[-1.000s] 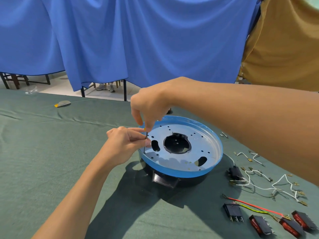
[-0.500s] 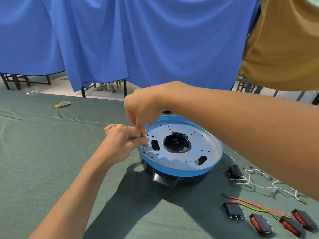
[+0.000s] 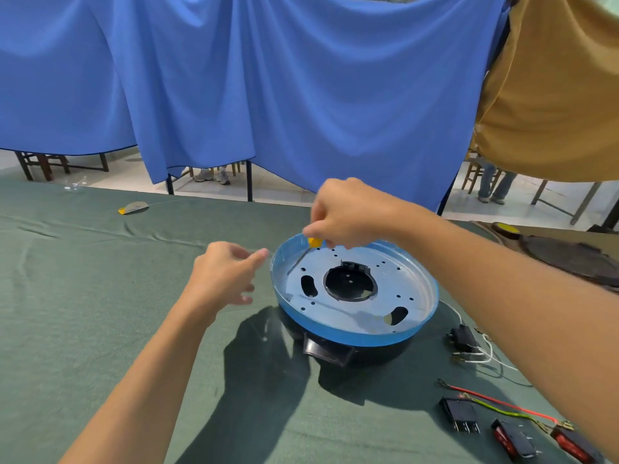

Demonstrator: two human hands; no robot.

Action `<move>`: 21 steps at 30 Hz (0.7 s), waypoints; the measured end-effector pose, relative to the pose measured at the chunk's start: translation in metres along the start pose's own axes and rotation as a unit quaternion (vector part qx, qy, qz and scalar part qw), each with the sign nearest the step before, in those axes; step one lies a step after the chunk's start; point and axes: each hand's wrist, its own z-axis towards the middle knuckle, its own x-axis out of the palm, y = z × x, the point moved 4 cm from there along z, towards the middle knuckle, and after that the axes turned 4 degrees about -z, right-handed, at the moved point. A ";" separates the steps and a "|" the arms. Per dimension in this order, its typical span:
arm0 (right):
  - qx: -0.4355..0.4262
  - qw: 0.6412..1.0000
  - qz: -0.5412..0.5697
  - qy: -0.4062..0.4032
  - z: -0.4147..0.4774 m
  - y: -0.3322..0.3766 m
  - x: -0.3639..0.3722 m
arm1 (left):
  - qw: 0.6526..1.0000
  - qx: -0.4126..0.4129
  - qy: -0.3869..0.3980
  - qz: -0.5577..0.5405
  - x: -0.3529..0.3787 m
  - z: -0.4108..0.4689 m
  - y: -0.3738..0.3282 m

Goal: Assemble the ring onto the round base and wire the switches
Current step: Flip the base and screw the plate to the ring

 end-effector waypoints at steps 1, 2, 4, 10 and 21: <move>0.031 0.999 0.032 -0.029 -0.006 -0.014 0.003 | 0.998 -0.052 0.024 0.037 0.003 -0.002 0.002; 0.061 0.995 0.060 -0.054 -0.013 -0.027 0.008 | 0.992 -0.092 0.063 0.061 0.008 -0.006 0.004; 0.112 0.984 0.107 -0.091 -0.029 -0.046 0.024 | 0.976 -0.137 0.134 0.100 0.021 -0.015 0.006; 0.220 0.945 0.140 -0.196 -0.079 -0.069 0.076 | 0.976 -0.132 0.127 0.121 0.047 -0.022 0.006; 0.272 0.865 0.301 -0.294 -0.101 -0.092 0.094 | 0.944 -0.271 0.089 -0.167 0.052 -0.037 -0.003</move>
